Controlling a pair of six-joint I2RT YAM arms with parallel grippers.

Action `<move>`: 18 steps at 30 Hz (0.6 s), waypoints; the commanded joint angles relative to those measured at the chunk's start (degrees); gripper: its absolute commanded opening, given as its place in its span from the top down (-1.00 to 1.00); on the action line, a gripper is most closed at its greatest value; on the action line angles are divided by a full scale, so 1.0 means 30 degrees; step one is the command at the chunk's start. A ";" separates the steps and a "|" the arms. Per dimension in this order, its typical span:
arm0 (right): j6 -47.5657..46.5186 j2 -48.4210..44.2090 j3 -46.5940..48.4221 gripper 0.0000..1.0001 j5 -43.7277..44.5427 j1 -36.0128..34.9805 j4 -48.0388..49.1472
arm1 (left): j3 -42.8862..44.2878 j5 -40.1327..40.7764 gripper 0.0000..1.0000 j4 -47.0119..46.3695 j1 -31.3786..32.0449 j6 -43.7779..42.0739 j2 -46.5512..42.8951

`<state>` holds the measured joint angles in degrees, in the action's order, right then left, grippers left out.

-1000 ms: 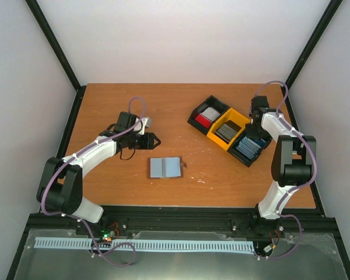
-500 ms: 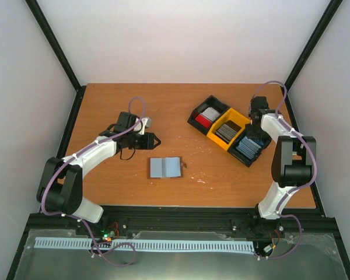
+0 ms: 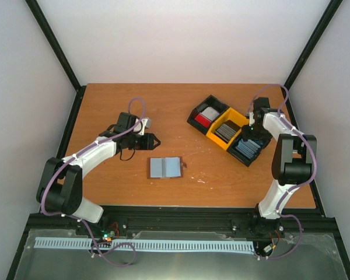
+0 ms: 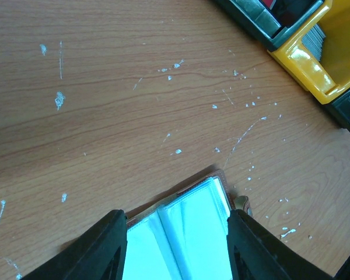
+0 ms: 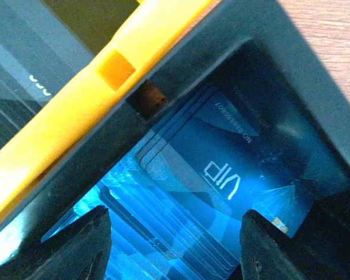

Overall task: Put the credit cards into the card holder
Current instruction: Move the storage box to the center of the board.

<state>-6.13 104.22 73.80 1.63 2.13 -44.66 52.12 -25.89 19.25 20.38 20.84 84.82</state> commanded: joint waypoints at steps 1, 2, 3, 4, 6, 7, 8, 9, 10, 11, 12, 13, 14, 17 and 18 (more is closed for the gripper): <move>-0.0028 -0.0202 0.0098 -0.23 -0.2645 -0.0202 0.0108 | 0.0061 0.0178 0.02 -0.0487 0.0091 -0.0472 -0.0515; 0.0005 -0.0263 0.0083 -0.24 -0.2758 -0.0383 0.0157 | 0.0081 0.0176 0.02 -0.0518 0.0091 -0.0461 -0.0501; 0.0005 -0.0285 0.0070 -0.25 -0.2819 -0.0563 0.0218 | 0.0054 0.0189 0.02 -0.0511 0.0091 -0.0460 -0.0499; -0.0028 -0.0273 0.0083 -0.25 -0.2885 -0.0718 0.0259 | 0.0051 0.0185 0.03 -0.0550 0.0091 -0.0460 -0.0484; 0.0023 -0.0112 0.0174 -0.27 -0.2567 -0.1159 0.0295 | 0.0010 0.0176 0.02 -0.0577 0.0091 -0.0412 -0.0474; 0.0019 0.0016 0.0294 -0.27 -0.2275 -0.1426 0.0276 | -0.0006 0.0187 0.02 -0.0599 0.0091 -0.0406 -0.0477; 0.0036 0.0156 0.0429 -0.28 -0.1708 -0.1741 0.0230 | -0.0008 0.0192 0.02 -0.0590 0.0091 -0.0372 -0.0481; 0.0050 0.0291 0.0593 -0.28 -0.1373 -0.2117 0.0173 | -0.0019 0.0218 0.02 -0.0597 0.0084 -0.0372 -0.0474; 0.0066 0.0399 0.0763 -0.29 -0.1020 -0.2483 0.0154 | -0.0053 0.0232 0.02 -0.0627 0.0090 -0.0343 -0.0470; 0.0181 0.0531 0.0942 -0.29 -0.0635 -0.2822 0.0200 | -0.0069 0.0249 0.02 -0.0656 0.0083 -0.0353 -0.0473; 0.0320 0.0645 0.1159 -0.31 -0.0236 -0.3153 0.0209 | -0.0059 0.0225 0.02 -0.0667 0.0090 -0.0311 -0.0459; 0.0466 0.0777 0.1416 -0.32 0.0107 -0.3458 0.0232 | -0.0077 0.0259 0.02 -0.0672 0.0091 -0.0284 -0.0446; 0.0623 0.0881 0.1690 -0.33 0.0370 -0.3756 0.0261 | -0.0068 0.0241 0.02 -0.0673 0.0091 -0.0288 -0.0430; 0.0847 0.1153 0.2425 -0.37 0.1167 -0.4443 0.0600 | -0.0059 0.0290 0.02 -0.0659 0.0091 -0.0291 -0.0398; 0.0869 0.1247 0.2582 -0.38 0.1257 -0.4506 0.0695 | -0.0058 0.0318 0.02 -0.0671 0.0091 -0.0292 -0.0376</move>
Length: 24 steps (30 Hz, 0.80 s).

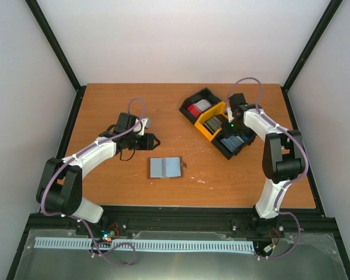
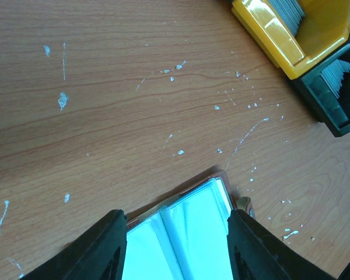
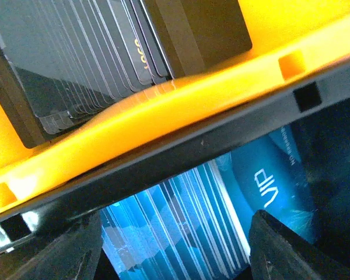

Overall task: Put the credit cards into the card holder
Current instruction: Move the storage box to the center of the board.

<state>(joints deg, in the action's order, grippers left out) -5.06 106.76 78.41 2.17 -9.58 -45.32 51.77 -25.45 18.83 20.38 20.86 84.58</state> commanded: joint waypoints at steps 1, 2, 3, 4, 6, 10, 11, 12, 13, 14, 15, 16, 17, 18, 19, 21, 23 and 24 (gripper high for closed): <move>0.0492 0.0497 0.1319 -0.39 0.1152 -0.0612 0.0973 | 0.0058 0.0187 0.02 -0.0516 0.0091 -0.0281 -0.0293; 0.0384 0.0645 0.1424 -0.39 0.1396 -0.0614 0.0995 | 0.0102 0.0178 0.02 -0.0532 0.0091 -0.0301 -0.0267; 0.0242 0.0762 0.1511 -0.38 0.1847 -0.0614 0.0925 | 0.0093 0.0173 0.02 -0.0527 0.0084 -0.0311 -0.0246; 0.0008 0.0890 0.1492 -0.37 0.2318 -0.0607 0.0835 | 0.0125 0.0202 0.02 -0.0530 0.0090 -0.0338 -0.0261; -0.0565 0.0959 0.1129 -0.33 0.2984 -0.0591 0.0756 | 0.0134 0.0210 0.02 -0.0534 0.0076 -0.0344 -0.0242; -0.1038 0.1069 0.0115 -0.21 0.3778 -0.0419 0.0822 | 0.0065 0.0278 0.02 -0.0591 0.0091 -0.0405 -0.0234; -0.1038 0.1116 -0.0088 -0.17 0.3874 -0.0410 0.0899 | 0.0006 0.0244 0.02 -0.0593 0.0091 -0.0404 -0.0231; -0.1016 0.1140 -0.0268 -0.12 0.3940 -0.0383 0.0986 | 0.0001 0.0240 0.02 -0.0615 0.0091 -0.0415 -0.0219; -0.1032 0.1146 -0.0382 -0.04 0.3960 -0.0380 0.1077 | -0.0026 0.0217 0.02 -0.0621 0.0091 -0.0439 -0.0221; -0.1001 0.1148 -0.0443 0.05 0.3986 -0.0380 0.1210 | -0.0036 0.0236 0.02 -0.0622 0.0091 -0.0430 -0.0190; -0.0934 0.1125 -0.0480 0.13 0.4042 -0.0379 0.1285 | -0.0041 0.0206 0.02 -0.0622 0.0091 -0.0448 -0.0221; -0.0908 0.1104 -0.0478 0.17 0.4079 -0.0372 0.1345 | -0.0068 0.0213 0.02 -0.0622 0.0091 -0.0446 -0.0222; -0.0886 0.1072 -0.0419 0.21 0.4116 -0.0360 0.1364 | -0.0086 0.0218 0.02 -0.0622 0.0084 -0.0439 -0.0218; -0.0836 0.1024 -0.0353 0.23 0.4198 -0.0337 0.1352 | -0.0088 0.0233 0.03 -0.0622 0.0090 -0.0438 -0.0232; -0.0833 0.0967 -0.0290 0.24 0.4223 -0.0348 0.1314 | -0.0081 0.0202 0.02 -0.0622 0.0091 -0.0440 -0.0238; -0.0862 0.0823 -0.0162 0.25 0.4239 -0.0281 0.1252 | -0.0116 0.0205 0.02 -0.0648 0.0091 -0.0393 -0.0236; -0.0913 0.0715 -0.0081 0.25 0.4076 -0.0116 0.1173 | -0.0168 0.0205 0.02 -0.0695 0.0091 -0.0356 -0.0231; -0.0883 0.0687 -0.0021 0.25 0.4068 -0.0028 0.1123 | -0.0197 0.0220 0.02 -0.0708 0.0091 -0.0351 -0.0227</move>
<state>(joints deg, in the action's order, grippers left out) -7.68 109.75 77.30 13.50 -10.68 -42.39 51.24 -25.02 18.41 20.38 20.86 84.58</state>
